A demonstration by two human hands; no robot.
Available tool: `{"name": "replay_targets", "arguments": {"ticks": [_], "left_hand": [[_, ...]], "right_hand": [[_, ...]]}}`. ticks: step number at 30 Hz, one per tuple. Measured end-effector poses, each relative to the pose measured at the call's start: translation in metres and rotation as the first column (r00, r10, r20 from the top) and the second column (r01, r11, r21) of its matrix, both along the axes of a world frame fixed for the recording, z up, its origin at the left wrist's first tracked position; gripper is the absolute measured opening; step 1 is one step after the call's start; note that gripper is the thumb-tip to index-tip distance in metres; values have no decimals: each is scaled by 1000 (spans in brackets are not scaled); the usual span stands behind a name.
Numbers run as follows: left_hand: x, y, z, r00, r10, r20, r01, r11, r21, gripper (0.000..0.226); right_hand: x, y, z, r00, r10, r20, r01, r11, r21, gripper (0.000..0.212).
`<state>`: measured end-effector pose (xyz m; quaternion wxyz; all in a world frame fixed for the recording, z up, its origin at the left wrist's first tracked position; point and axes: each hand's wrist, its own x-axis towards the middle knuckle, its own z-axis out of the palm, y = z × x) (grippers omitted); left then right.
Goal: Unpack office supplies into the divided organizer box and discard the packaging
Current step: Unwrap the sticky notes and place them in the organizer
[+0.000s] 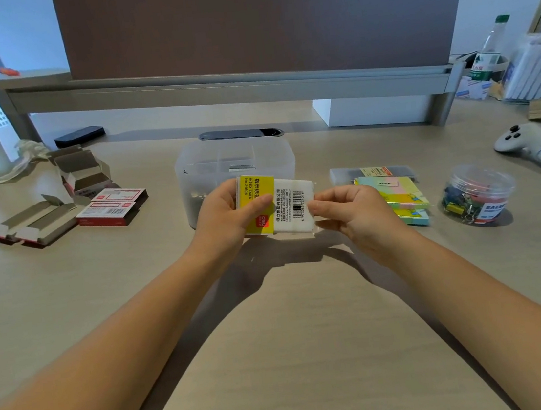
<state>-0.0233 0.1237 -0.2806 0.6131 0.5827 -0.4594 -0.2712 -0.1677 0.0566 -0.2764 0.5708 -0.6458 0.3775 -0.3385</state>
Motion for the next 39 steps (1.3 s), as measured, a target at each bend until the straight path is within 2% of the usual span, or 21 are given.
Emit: {"name": "replay_targets", "arguments": {"ticks": [5, 9, 11, 19, 26, 33, 35, 39], "left_hand": [[3, 4, 4, 999, 34, -28, -34, 999, -3, 14], [6, 7, 7, 997, 80, -11, -80, 997, -9, 13], [10, 10, 8, 994, 102, -27, -102, 995, -15, 15], [28, 22, 10, 982, 178, 61, -176, 984, -31, 28], [28, 22, 3, 976, 190, 106, -187, 981, -44, 27], [30, 22, 2, 986, 157, 55, -154, 987, -44, 21], [31, 22, 4, 989, 144, 32, -143, 989, -40, 15], [36, 21, 9, 990, 140, 17, -139, 990, -28, 16]], "right_hand": [[-2, 1, 2, 999, -43, 26, 42, 998, 57, 11], [-4, 0, 8, 994, -98, -52, 95, 994, -60, 12], [-5, 0, 10, 993, -108, -52, 105, 993, -57, 15], [-6, 4, 15, 999, -25, -30, 24, 999, -24, 13], [-8, 9, 14, 999, 13, -42, -22, 973, -229, 9], [-9, 4, 15, 985, -154, -80, 101, 881, -463, 22], [-11, -1, 20, 982, -181, -49, 132, 855, -502, 15], [-7, -13, 34, 960, -276, 58, 256, 771, -582, 26]]}}
